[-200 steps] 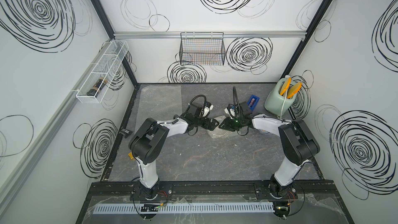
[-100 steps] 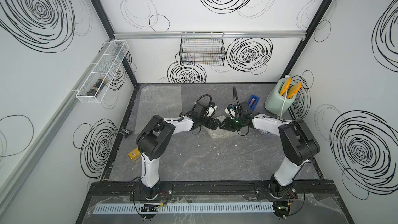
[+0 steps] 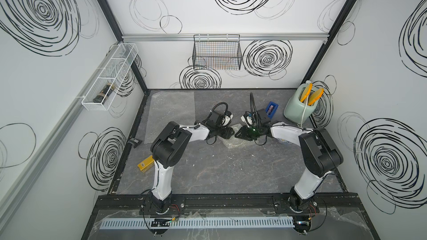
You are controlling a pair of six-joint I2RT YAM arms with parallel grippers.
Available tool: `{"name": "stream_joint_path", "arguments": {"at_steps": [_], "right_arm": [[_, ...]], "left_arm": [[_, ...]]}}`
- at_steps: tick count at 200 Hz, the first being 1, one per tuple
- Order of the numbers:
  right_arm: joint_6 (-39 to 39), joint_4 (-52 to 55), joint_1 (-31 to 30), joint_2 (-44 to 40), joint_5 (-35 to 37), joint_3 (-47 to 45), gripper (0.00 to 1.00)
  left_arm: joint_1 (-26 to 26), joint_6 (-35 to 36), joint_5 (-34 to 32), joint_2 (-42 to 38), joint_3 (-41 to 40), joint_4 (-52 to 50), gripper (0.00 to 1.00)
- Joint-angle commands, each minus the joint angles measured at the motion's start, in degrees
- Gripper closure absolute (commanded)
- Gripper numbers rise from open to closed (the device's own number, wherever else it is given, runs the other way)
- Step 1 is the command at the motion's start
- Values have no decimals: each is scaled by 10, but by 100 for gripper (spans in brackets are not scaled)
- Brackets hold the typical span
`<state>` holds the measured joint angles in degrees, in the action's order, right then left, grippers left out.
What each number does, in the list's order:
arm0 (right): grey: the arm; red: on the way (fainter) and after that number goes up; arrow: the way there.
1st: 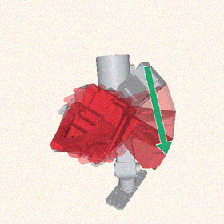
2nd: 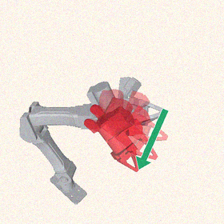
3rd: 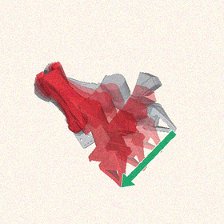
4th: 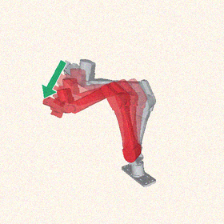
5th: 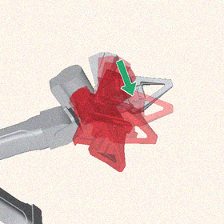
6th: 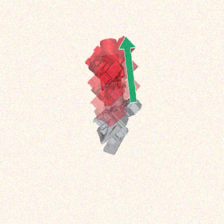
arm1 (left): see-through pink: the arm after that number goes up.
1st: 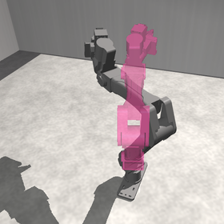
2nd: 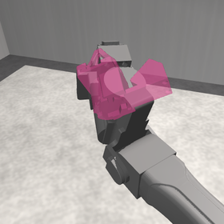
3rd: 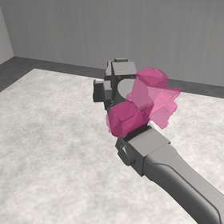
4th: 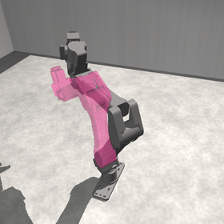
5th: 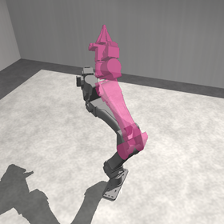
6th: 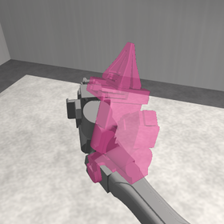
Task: Wrap bowls in bubble wrap
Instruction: Stick the tape on the bubble wrap.
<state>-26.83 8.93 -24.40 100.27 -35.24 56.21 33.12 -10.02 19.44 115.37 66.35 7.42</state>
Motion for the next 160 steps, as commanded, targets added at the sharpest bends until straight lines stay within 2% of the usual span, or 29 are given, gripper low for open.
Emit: {"name": "stream_joint_path", "arguments": {"at_steps": [1, 52, 90, 160], "right_arm": [[10, 9, -1, -2, -1, 2, 68], [6, 15, -2, -26, 3, -2, 61], [2, 23, -1, -56, 6, -5, 56], [-3, 29, 5, -102, 21, -24, 54]], "left_arm": [[7, -4, -10, 13, 14, 3, 51], [15, -8, -35, 23, 12, 10, 56], [23, -4, -33, 24, 12, 9, 55], [24, -7, -36, 11, 5, 14, 56]]}}
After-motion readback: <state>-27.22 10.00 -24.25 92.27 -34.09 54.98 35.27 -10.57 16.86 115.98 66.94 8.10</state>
